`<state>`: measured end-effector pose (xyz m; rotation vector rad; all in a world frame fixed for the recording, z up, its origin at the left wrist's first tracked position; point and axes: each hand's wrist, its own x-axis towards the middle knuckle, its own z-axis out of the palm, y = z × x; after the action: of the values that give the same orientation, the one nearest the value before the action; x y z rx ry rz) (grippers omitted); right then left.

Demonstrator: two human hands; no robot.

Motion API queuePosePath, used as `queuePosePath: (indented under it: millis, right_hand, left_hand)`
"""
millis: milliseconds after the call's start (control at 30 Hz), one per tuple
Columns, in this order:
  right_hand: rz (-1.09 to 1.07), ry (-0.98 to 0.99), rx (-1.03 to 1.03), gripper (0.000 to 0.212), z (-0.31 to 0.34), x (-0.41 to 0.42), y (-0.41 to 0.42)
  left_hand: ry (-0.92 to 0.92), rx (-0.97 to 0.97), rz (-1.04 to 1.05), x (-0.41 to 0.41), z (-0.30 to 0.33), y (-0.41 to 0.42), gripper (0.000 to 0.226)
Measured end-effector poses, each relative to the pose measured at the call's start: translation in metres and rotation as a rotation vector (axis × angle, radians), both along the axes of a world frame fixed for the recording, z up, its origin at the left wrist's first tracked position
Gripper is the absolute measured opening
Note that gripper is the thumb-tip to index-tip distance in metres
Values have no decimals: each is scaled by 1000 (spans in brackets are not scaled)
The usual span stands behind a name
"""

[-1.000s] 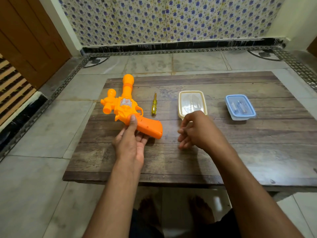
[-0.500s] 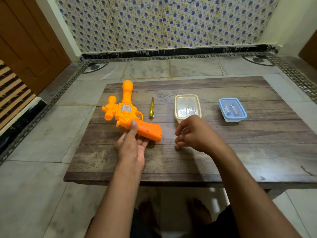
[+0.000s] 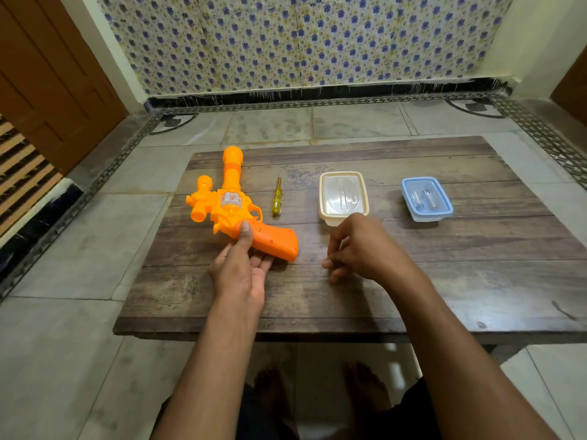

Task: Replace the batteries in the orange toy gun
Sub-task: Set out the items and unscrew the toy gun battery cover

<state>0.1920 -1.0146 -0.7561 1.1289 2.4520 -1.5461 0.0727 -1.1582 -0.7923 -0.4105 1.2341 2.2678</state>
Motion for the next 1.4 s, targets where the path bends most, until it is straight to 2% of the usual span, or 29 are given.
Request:
queuePosePath:
  millis: [167, 300, 400, 567, 767, 1067, 1233, 1400]
  right_hand:
    - [46, 37, -63, 5, 4, 5, 3]
    - [-43, 41, 57, 11, 2, 2, 1]
    - [-18, -22, 196, 20, -3, 1, 2]
    - [105, -188, 194, 33, -9, 4, 6]
    - [153, -232, 265, 38, -12, 3, 10]
    - [107, -195, 266, 46, -11, 5, 11]
    - [81, -171, 256, 42, -8, 7, 16]
    - [87, -99, 376, 39, -8, 4, 15]
  left_hand:
    - [-3, 12, -8, -2, 0, 0, 11]
    - [-5, 13, -5, -2, -1, 0, 10]
    - [-6, 15, -13, -2, -1, 0, 11]
    - [-10, 14, -19, -3, 0, 1, 8]
    - [-16, 6, -28, -4, -2, 0, 11]
    - [-12, -4, -29, -1, 2, 0, 10]
    - [-24, 6, -17, -1, 1, 1, 8]
    - [-30, 3, -17, -2, 3, 1, 7]
